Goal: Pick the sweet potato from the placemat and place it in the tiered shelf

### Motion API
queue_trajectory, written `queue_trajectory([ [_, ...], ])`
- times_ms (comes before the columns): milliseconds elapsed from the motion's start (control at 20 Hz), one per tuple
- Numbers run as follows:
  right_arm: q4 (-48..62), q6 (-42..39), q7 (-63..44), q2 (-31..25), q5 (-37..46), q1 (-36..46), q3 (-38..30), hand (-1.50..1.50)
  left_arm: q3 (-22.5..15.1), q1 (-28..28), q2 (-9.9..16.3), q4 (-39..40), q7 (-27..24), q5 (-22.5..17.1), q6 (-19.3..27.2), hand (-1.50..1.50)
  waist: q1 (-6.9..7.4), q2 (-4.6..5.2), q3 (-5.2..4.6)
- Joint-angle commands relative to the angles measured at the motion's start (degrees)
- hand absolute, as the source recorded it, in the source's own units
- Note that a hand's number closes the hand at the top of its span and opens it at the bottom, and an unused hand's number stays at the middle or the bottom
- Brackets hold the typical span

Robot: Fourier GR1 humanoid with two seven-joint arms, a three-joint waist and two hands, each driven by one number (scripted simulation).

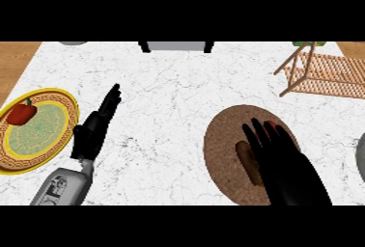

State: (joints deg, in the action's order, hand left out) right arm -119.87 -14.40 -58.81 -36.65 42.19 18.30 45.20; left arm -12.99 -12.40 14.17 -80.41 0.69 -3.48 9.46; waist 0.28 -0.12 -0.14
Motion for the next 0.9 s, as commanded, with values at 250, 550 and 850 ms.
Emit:
queue_trajectory([
  [250, 4.3, -8.4, -10.6, 15.3, 9.7, 2.0, 6.2, -1.5, 0.8, 0.4, -0.1, -3.6, 2.9, 1.2, -0.8, 0.0, -0.05, -0.02, 0.11],
  [550, 3.5, -9.7, -8.2, 17.6, 15.5, -0.9, 4.2, -1.5, 2.6, 0.2, -1.2, 0.2, 0.4, 1.6, -1.8, 0.0, -0.49, 0.05, 0.12],
  [850, 11.0, -7.4, -2.4, 20.2, 19.9, -3.5, 3.2, -1.5, 2.4, -0.5, -2.5, 0.0, 0.1, 3.6, -1.3, 0.0, -0.36, 0.15, 0.14],
])
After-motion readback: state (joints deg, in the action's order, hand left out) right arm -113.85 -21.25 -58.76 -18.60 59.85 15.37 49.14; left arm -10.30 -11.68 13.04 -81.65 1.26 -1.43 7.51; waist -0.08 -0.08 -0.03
